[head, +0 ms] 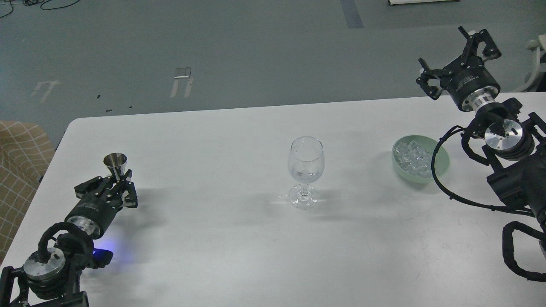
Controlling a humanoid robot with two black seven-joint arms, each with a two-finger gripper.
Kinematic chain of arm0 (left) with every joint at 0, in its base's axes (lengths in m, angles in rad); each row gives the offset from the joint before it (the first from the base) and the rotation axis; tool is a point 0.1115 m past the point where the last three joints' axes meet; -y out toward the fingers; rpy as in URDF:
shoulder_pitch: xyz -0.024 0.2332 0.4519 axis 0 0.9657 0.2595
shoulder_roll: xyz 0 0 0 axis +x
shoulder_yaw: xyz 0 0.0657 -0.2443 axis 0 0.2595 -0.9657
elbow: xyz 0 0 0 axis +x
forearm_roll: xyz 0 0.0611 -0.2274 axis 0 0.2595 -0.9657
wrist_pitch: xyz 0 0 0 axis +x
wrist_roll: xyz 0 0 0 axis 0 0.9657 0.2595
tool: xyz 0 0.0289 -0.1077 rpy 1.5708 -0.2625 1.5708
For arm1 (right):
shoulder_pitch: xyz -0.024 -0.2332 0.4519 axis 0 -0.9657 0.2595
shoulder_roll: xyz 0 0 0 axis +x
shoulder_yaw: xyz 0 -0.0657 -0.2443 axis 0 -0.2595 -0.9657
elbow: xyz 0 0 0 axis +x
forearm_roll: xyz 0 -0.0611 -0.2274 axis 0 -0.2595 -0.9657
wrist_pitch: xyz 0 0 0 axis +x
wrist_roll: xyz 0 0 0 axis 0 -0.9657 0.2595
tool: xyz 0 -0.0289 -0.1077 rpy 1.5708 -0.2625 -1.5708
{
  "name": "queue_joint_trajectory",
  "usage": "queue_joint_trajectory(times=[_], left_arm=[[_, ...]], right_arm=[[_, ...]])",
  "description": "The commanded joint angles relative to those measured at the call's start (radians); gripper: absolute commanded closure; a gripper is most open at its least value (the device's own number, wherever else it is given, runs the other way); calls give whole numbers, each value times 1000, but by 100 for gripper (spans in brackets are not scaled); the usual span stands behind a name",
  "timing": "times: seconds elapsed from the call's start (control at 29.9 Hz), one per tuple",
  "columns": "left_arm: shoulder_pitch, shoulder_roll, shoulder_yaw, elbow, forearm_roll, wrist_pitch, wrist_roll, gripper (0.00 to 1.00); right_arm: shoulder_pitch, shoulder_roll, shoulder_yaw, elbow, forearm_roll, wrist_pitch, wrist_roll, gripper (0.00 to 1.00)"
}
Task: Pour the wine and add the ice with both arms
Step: 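Lower the jigger back onto the table and open the left gripper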
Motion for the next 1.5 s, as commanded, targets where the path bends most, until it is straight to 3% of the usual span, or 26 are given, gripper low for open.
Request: queue_joint_trajectory(times=[0.0,0.4,0.84,1.07,1.47], left_arm=[[-12,1,0,0,2,0,0,79],[-17,0,17,-3,6,0,0,71],[-45,3,20,-1,6,0,0,70],[-42,3,25,2,8,0,0,60],[-52,6,25,3,9,0,0,56]], right_arm=[[-1,-1,-1,0,0,0,0,0],[-14,-1,1,2,0,0,0,0],[-14,-3,1,2,0,0,0,0],[-15,-4,1,2,0,0,-1,0],[-23,-27,1,3,0,0,-1,0]])
